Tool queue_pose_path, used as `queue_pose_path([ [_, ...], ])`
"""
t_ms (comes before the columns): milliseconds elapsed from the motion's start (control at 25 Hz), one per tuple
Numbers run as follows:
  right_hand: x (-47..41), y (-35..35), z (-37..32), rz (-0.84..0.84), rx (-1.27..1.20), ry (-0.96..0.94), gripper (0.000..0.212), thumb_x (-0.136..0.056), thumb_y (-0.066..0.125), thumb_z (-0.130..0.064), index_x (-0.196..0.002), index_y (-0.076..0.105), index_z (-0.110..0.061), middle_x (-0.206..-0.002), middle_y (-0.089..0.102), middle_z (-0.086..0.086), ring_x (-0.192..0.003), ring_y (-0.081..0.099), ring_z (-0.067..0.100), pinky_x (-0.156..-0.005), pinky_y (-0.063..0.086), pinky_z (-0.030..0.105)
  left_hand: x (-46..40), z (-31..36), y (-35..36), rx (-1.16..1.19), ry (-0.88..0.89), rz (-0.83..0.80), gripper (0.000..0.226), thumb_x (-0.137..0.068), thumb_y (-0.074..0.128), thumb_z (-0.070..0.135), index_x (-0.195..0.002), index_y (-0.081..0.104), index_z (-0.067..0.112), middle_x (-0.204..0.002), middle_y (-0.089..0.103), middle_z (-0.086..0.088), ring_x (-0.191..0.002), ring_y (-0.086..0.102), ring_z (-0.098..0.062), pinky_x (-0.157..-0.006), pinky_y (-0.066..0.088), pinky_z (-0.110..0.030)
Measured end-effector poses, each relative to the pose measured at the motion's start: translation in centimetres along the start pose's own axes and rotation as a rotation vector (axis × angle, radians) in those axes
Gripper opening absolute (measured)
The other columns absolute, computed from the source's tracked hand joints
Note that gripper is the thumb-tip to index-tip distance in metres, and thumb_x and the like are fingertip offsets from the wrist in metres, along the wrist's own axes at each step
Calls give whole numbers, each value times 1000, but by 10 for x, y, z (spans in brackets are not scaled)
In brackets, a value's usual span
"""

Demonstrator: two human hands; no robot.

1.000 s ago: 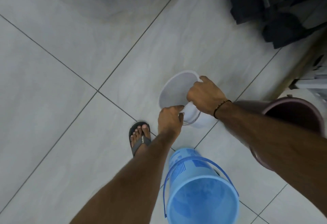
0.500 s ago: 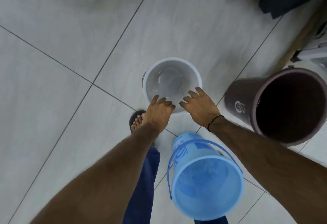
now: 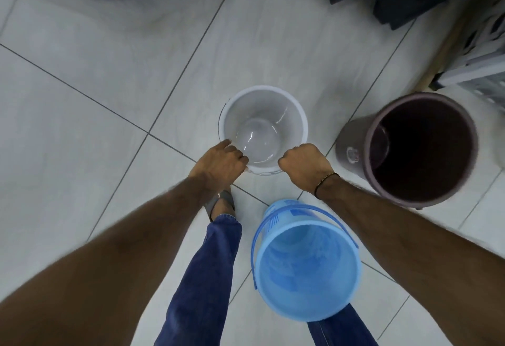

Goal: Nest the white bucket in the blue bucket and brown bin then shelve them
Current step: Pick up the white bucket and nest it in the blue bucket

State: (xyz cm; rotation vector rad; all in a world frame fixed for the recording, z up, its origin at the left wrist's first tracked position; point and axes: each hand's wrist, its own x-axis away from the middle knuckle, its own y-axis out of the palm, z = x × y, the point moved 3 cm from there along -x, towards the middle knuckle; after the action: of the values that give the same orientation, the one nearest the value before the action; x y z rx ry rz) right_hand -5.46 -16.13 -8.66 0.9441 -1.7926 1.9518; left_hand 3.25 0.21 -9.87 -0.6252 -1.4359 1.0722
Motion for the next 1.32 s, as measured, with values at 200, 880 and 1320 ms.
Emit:
queue_pose_path([
  [200,142,-77,-2,12,-5,13,25,-81,59,2,-78,60,-23,-83,69,0,-74,67,24,-55,32,30,69,78,-128,68,-64,39,24,-101,45,26,-106,66,14,-104,73,-7,-103,62,-29,-108,38,-39],
  [880,312,92,-153,-55,-170,-5,35,-38,88,0,-42,60,-20,-41,59,0,-36,57,21,-39,36,23,169,313,-33,157,-75,-218,18,-82,67,5,-98,69,12,-97,73,-7,-95,66,-26,-101,47,-38],
  [1320,249,172,-181,127,-496,299,19,-84,67,-34,-86,70,-15,-78,72,4,-71,63,28,-62,47,34,167,284,76,637,-558,120,36,-84,69,19,-116,55,9,-113,60,-11,-99,57,-30,-84,51,-44],
])
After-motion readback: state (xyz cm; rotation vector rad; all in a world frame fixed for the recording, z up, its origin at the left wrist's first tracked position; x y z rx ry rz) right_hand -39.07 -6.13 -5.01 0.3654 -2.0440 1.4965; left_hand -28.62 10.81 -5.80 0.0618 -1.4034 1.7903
